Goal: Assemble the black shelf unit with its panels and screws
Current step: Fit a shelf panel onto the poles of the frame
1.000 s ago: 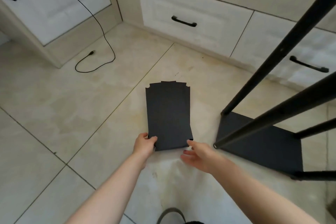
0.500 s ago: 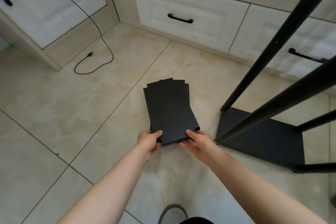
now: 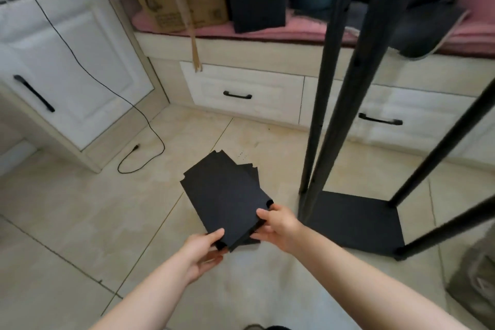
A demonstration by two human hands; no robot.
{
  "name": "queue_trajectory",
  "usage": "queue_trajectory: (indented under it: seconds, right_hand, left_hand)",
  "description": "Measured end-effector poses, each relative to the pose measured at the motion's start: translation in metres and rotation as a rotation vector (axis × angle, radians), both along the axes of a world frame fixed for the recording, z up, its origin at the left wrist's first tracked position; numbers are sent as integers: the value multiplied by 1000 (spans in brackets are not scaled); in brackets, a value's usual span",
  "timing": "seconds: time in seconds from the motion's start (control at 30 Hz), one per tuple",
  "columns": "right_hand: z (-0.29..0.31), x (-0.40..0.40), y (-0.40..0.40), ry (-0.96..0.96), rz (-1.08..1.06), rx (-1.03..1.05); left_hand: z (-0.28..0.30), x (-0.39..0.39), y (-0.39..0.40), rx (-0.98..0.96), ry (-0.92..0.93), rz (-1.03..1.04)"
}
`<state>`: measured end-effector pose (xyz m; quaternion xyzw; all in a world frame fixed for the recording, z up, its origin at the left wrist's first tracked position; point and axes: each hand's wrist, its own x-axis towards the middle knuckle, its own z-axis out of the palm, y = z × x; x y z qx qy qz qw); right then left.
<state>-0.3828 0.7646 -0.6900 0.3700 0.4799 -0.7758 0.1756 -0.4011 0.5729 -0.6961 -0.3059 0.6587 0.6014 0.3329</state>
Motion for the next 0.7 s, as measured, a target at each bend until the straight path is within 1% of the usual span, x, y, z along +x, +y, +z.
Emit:
queue_trajectory:
  seconds: [0.1, 0.23, 0.37, 0.47, 0.7]
  right_hand:
    - [41, 9, 0, 43, 13, -2]
    - [98, 22, 4, 105, 17, -10]
    - [160, 37, 14, 155, 54, -32]
    - [204, 51, 22, 213, 72, -35]
    - [296, 92, 51, 345, 76, -47]
  left_hand:
    - [38, 11, -3, 11, 49, -29]
    - [91, 26, -3, 55, 111, -8]
    - [149, 27, -3, 241, 187, 146]
    - [197, 22, -7, 335, 286, 184]
    - [296, 18, -2, 382, 487, 139]
